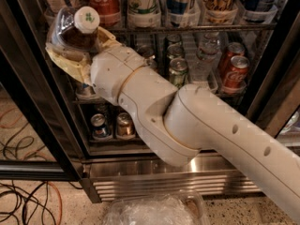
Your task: Pick blue plastic bottle from top shelf of fridge
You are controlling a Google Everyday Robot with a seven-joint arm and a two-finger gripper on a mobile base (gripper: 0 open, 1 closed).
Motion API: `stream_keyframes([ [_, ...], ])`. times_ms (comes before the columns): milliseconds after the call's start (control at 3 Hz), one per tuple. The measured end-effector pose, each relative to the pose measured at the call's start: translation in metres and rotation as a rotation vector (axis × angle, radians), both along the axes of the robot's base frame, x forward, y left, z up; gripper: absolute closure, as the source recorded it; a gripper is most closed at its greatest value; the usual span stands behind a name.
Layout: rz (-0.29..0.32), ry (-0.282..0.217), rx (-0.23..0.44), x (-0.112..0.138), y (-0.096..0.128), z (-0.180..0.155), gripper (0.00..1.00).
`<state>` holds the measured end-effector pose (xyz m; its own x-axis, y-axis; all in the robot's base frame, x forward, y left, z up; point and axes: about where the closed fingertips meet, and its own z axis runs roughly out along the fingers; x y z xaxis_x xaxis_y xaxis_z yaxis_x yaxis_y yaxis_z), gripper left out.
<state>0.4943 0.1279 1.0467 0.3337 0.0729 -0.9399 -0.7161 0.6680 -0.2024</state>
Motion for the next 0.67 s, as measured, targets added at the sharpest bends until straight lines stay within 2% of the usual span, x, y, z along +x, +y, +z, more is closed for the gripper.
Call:
stream_keyframes([
  [333, 0.059, 0.085, -0.032, -0.01, -0.006, -0.023, 1.0],
  [667, 0.139, 0.131, -0.045, -0.027, -0.006, -0.039, 1.0],
])
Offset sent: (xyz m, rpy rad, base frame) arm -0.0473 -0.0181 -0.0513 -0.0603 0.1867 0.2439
